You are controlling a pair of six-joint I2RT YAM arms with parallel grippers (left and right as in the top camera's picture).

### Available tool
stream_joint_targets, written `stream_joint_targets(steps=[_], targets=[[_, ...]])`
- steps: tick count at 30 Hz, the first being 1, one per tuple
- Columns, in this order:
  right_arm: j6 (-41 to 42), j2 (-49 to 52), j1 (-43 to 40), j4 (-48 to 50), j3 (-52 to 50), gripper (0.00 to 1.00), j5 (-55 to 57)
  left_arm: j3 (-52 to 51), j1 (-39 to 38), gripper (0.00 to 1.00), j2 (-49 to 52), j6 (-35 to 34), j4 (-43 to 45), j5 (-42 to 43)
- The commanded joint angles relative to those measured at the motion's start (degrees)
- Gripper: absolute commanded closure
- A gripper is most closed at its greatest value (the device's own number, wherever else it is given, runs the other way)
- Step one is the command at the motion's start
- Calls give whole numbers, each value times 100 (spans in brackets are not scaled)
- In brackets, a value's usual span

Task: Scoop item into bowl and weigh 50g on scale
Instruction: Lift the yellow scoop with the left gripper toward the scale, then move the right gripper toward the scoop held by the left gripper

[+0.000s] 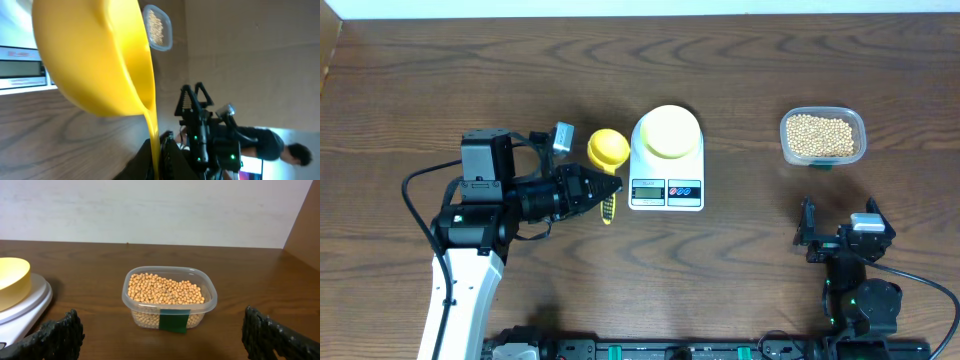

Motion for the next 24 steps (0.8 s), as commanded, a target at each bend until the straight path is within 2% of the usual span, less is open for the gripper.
stream_joint_targets(steps=[1, 7, 9, 15, 20, 24], targets=[[-46, -35, 42, -17, -15, 1, -9, 136, -247, 93, -46, 573, 4, 417], [-24, -35, 42, -4, -15, 1, -17, 136, -809, 93, -46, 684, 31, -79], [236, -37, 42, 11, -15, 1, -256, 136, -946, 93, -46, 684, 35, -293], [2446, -35, 42, 107, -15, 1, -2310, 136, -1163, 93, -35, 684, 181, -535], [4273, -35, 42, 286, -15, 1, -2846, 136, -1274, 93, -35, 684, 380, -538], [4472, -35, 42, 844, -13, 1, -3235, 136, -1272, 93, -33, 684, 380, -597]])
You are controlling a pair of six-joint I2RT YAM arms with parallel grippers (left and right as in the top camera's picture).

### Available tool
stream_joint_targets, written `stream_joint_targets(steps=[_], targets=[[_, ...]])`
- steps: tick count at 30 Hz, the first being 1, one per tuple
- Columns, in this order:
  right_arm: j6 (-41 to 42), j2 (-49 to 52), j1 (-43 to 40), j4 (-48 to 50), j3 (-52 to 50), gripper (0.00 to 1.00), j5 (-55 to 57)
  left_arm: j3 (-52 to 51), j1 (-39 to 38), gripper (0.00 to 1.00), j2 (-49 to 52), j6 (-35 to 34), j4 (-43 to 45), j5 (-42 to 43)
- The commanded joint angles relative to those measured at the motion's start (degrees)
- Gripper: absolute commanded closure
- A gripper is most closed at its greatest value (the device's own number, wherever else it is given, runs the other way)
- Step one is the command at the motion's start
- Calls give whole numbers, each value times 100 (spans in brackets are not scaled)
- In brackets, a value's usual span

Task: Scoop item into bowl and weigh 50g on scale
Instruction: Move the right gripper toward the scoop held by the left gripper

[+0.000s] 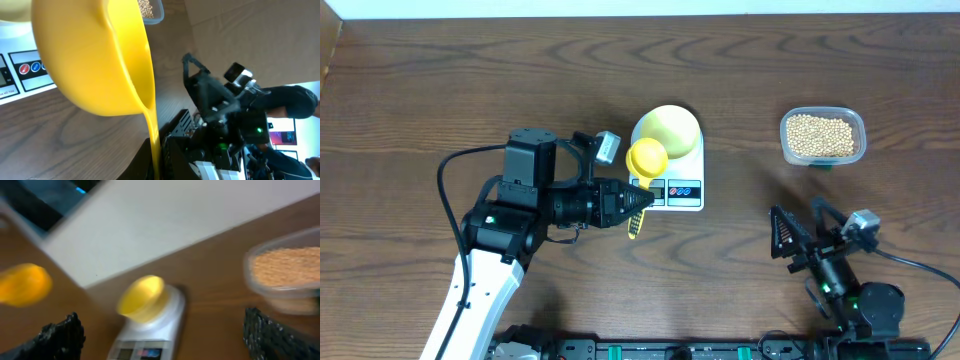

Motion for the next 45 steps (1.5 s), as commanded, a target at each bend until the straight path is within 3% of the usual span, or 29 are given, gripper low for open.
stream_joint_targets(steps=[1, 5, 8, 14, 21, 25, 28, 34, 41, 43, 45], targets=[[837, -33, 42, 520, -7, 1, -761, 136, -22, 93, -33, 111, 17, -160], [831, -33, 35, 1298, 90, 1, -866, 136, -24, 93, -33, 109, 15, -267], [514, 9, 9, 1145, 518, 1, -866, 136, -24, 93, -33, 114, 13, -267], [-431, 658, -98, -437, 1823, 1, -846, 136, -22, 93, -33, 138, 13, -376], [-1488, 2498, -116, -2380, 3759, 1, -879, 138, -22, 93, -28, 201, 17, -374], [-1624, 3381, -114, -2675, 4332, 1, -1631, 136, -24, 93, -28, 197, 17, -328], [-1178, 3832, -114, -2332, 4371, 1, -2662, 138, -24, 93, -28, 131, 33, -275], [1060, 4603, -109, -1766, 4371, 1, -3530, 136, -219, 93, -28, -31, 621, 166], [1360, 5045, 352, -1473, 4371, 3, -3530, 136, -645, 93, 39, -739, 1143, -466], [1637, 5128, 542, -1394, 4371, 14, -3399, 136, -802, 93, 81, -822, 1272, -546], [1895, 5195, 710, -1390, 4371, 19, -3198, 136, -953, 93, 118, -876, 1421, -544]])
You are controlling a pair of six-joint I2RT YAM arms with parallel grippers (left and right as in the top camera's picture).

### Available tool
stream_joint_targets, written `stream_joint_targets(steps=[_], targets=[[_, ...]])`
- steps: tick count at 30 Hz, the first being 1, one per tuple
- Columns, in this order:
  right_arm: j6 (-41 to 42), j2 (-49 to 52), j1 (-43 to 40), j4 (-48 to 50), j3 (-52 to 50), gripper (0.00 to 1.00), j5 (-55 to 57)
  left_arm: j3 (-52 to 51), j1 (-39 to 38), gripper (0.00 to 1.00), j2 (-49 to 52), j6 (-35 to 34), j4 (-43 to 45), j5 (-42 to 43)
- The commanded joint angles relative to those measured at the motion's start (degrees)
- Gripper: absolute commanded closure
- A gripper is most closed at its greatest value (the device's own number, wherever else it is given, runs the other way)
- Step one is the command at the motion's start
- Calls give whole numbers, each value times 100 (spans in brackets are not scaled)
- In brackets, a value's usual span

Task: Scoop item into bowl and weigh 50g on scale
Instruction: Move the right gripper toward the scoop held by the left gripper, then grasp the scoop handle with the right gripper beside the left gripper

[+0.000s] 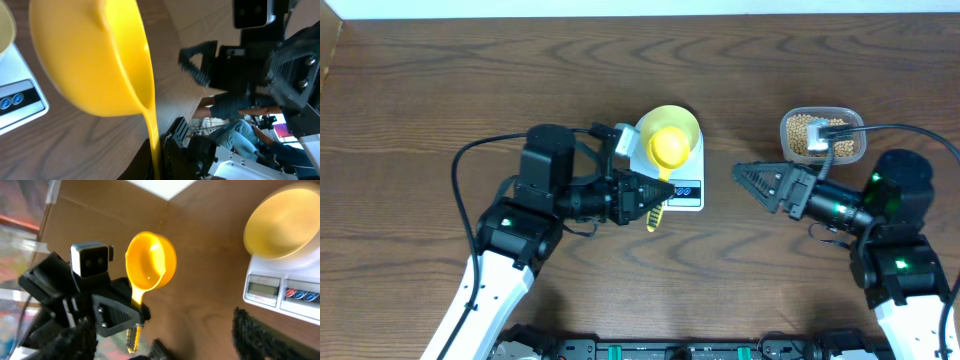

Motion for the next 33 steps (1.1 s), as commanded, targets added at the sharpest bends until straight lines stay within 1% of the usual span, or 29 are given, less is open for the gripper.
stream_joint_targets(steps=[1, 6, 8, 12, 16, 21, 25, 28, 30, 33], targets=[[702, 120, 328, 57, 92, 19, 219, 136, -278, 92, 92, -313, 216, -190], [870, 245, 625, 323, 92, 21, 323, 136, -535, 93, 111, -476, 470, -199], [916, 264, 719, 439, 92, 23, 382, 138, -590, 93, 111, -557, 483, -269], [1185, 264, 874, 452, 92, 33, 660, 136, -704, 93, 111, -769, 599, -295], [1300, 269, 1021, 470, 92, 36, 903, 136, -887, 93, 111, -929, 820, -315], [1399, 269, 1147, 476, 92, 41, 1104, 136, -1058, 93, 111, -927, 946, -393], [1399, 269, 1147, 509, 92, 48, 1161, 136, -1060, 93, 111, -927, 951, -424], [1401, 269, 1147, 557, 92, 55, 1172, 136, -1060, 93, 111, -927, 949, -424], [1401, 269, 1147, 557, 92, 62, 1182, 136, -1060, 93, 111, -927, 951, -424], [1401, 269, 1147, 557, 92, 68, 1182, 136, -1060, 93, 111, -927, 951, -424]])
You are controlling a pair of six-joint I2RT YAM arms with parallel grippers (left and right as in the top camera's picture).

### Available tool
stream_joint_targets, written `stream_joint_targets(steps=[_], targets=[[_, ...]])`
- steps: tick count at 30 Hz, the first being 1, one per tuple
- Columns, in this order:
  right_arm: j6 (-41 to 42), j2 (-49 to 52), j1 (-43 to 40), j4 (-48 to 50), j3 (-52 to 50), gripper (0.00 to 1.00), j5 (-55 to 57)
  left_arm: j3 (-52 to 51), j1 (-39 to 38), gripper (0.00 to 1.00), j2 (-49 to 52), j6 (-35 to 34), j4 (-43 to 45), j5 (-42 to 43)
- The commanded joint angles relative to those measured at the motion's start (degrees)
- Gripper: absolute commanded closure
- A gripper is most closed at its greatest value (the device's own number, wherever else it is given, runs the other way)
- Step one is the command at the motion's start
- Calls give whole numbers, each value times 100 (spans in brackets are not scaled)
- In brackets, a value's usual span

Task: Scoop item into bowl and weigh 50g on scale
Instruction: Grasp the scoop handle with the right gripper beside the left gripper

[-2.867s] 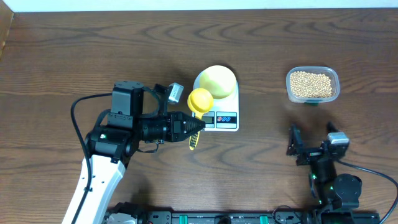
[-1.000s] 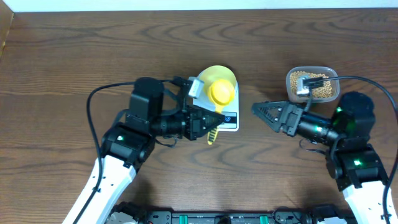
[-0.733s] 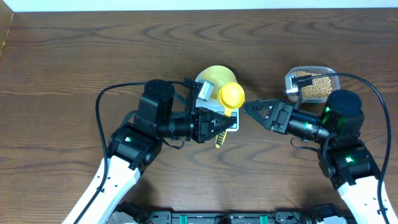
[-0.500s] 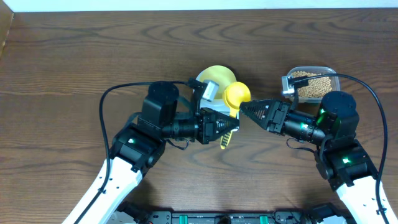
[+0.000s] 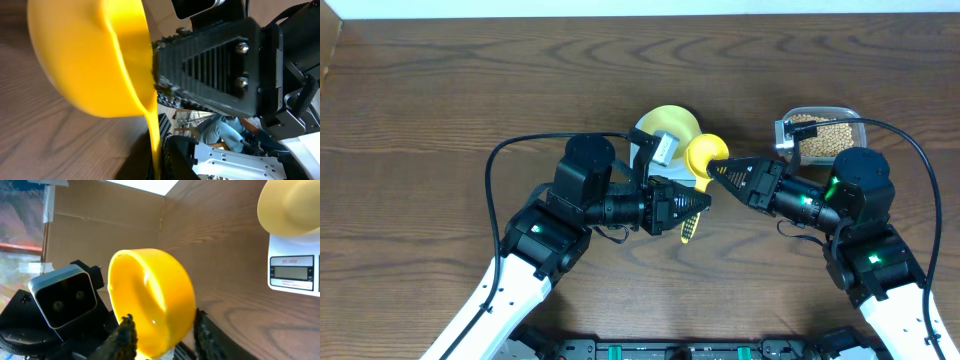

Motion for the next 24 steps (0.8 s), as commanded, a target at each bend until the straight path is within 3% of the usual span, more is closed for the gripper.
stream_joint_targets(steps=[1, 7, 12, 14, 17, 22, 24], targets=[[-4, 11, 55, 4, 92, 70, 52, 136, -13, 92, 20, -35, 46, -39], [-2, 11, 55, 7, 92, 77, 94, 136, -13, 93, 20, -35, 46, -37], [-4, 11, 55, 26, 92, 90, 98, 136, -13, 93, 20, -33, 44, -37], [-4, 11, 55, 26, 92, 96, 140, 136, -13, 71, 20, -31, 46, -37], [-7, 11, 55, 24, 92, 99, 199, 136, -11, 67, 20, -28, 46, -42], [-76, 11, 55, 17, 92, 98, 339, 138, -7, 39, 20, -31, 46, -280], [-133, 11, 55, 15, 92, 99, 396, 136, -7, 36, 20, -31, 46, -420]])
